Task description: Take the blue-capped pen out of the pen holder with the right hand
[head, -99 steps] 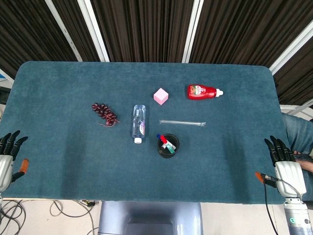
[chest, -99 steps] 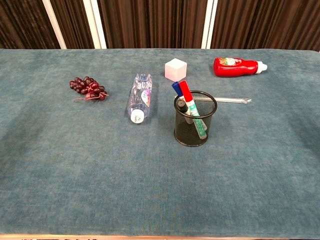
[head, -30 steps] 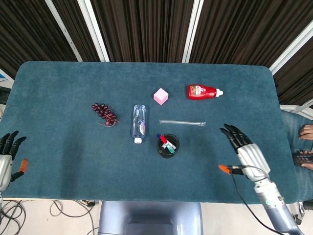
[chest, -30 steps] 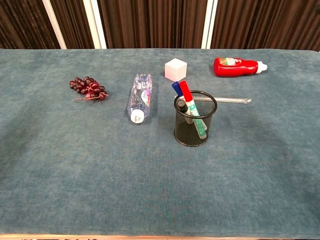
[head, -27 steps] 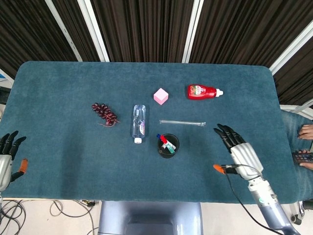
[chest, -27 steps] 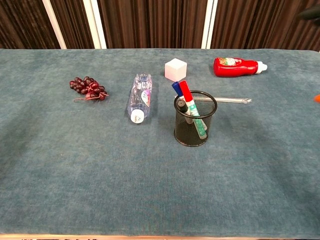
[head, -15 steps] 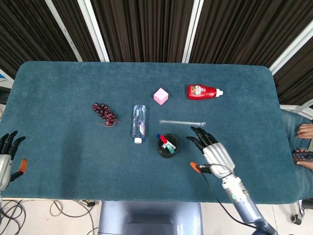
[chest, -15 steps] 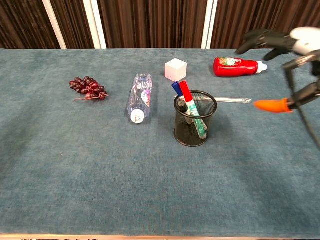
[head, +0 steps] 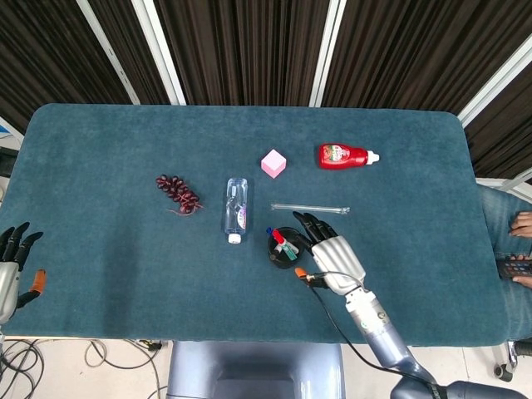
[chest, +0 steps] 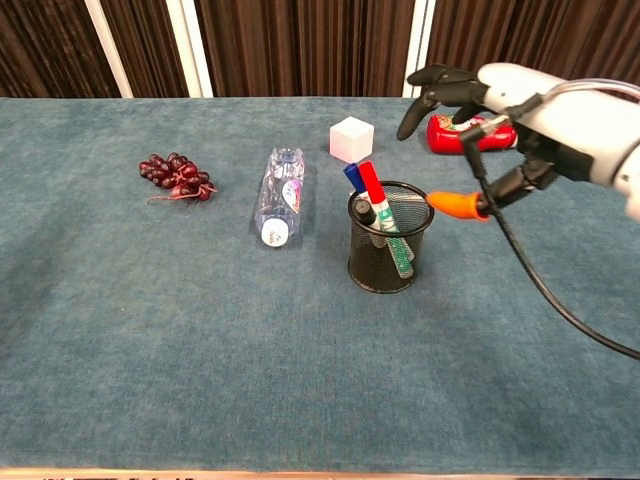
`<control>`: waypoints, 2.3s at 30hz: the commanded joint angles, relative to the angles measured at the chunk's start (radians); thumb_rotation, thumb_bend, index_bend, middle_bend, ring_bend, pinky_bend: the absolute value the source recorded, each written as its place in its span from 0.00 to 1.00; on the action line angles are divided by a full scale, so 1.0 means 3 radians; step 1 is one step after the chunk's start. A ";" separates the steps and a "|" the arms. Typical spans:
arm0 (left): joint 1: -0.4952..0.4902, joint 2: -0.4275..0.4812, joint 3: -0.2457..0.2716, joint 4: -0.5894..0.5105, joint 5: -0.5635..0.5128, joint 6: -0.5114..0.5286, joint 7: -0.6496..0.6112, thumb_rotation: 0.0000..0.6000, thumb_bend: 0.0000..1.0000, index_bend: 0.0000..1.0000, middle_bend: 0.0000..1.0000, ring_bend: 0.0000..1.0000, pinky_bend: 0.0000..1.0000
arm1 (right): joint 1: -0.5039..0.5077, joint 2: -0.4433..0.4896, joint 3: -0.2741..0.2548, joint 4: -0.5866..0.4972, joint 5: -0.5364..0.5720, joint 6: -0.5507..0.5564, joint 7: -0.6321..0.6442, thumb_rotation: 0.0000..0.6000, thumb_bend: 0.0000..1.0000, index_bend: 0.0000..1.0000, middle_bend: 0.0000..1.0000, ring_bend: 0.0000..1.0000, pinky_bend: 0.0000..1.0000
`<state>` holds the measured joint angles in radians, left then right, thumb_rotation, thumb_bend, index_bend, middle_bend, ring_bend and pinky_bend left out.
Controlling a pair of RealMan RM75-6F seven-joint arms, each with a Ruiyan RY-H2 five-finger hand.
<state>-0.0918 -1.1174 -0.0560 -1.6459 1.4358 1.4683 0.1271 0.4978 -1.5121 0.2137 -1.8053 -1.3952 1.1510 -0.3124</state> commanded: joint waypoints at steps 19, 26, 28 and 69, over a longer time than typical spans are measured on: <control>0.0006 0.0006 -0.0014 -0.0016 -0.0051 -0.0009 -0.0015 1.00 0.44 0.16 0.03 0.04 0.10 | 0.0336 -0.0556 0.0060 0.0313 0.0403 -0.0113 -0.0304 1.00 0.40 0.40 0.00 0.00 0.17; 0.0002 0.0012 -0.0019 -0.0028 -0.0065 -0.0020 -0.0015 1.00 0.44 0.16 0.03 0.04 0.10 | 0.0401 -0.0699 0.0077 0.0439 0.0521 -0.0104 -0.0383 1.00 0.41 0.42 0.00 0.00 0.17; 0.0002 0.0015 -0.0022 -0.0031 -0.0071 -0.0020 -0.0017 1.00 0.44 0.16 0.03 0.04 0.10 | 0.0417 -0.0717 0.0081 0.0475 0.0550 -0.0112 -0.0388 1.00 0.41 0.42 0.00 0.00 0.17; 0.0000 0.0014 -0.0018 -0.0011 -0.0082 -0.0033 -0.0016 1.00 0.44 0.17 0.03 0.04 0.10 | 0.0493 -0.0813 0.0055 0.0802 0.0683 -0.0103 -0.0134 1.00 0.46 0.49 0.00 0.00 0.17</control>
<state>-0.0918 -1.1131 -0.0613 -1.6492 1.4116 1.4583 0.1221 0.6457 -1.7561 0.2304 -1.5645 -1.1905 1.1201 -0.3526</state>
